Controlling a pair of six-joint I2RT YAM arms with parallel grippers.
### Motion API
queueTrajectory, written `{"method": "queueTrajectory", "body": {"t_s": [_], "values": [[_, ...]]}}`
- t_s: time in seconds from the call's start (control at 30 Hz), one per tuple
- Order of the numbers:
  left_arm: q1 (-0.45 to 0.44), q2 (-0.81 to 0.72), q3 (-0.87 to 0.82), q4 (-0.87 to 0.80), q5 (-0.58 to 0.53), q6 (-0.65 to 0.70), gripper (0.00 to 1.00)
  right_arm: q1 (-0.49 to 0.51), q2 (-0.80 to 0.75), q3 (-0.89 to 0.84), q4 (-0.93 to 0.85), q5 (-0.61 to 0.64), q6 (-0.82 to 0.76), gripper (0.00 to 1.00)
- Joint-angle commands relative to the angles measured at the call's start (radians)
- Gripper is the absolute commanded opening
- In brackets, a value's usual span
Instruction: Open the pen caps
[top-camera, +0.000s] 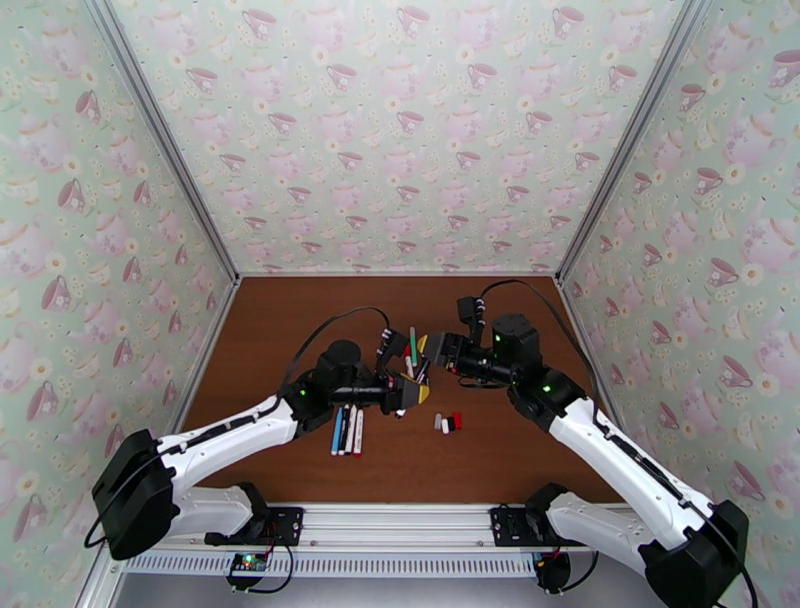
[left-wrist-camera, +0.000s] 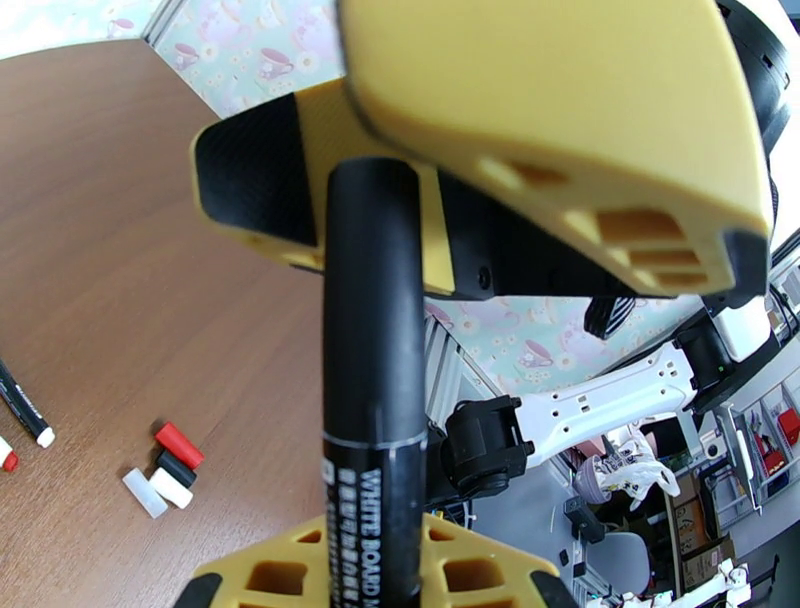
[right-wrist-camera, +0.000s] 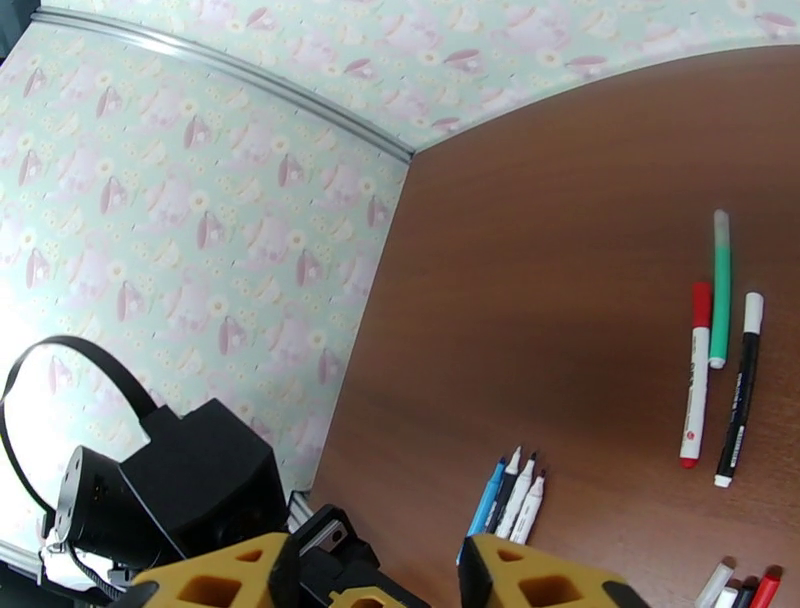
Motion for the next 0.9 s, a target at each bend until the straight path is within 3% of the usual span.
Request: {"method": "queueTrajectory", "body": {"t_s": [0.0,0.27,0.87], "values": [[-0.004,-0.001,0.003,0.033,0.025,-0.008,0.0,0.004,0.003,-0.018,0.029,-0.059,-0.007,0.46],[-0.004,0.016,-0.004,0.125,0.07,-0.081,0.0,0.013,0.011,-0.04,0.079,-0.089,0.004,0.4],[0.0,0.053,-0.004,0.156,0.091,-0.127,0.0,0.013,0.002,-0.067,0.178,-0.152,0.041,0.24]]}}
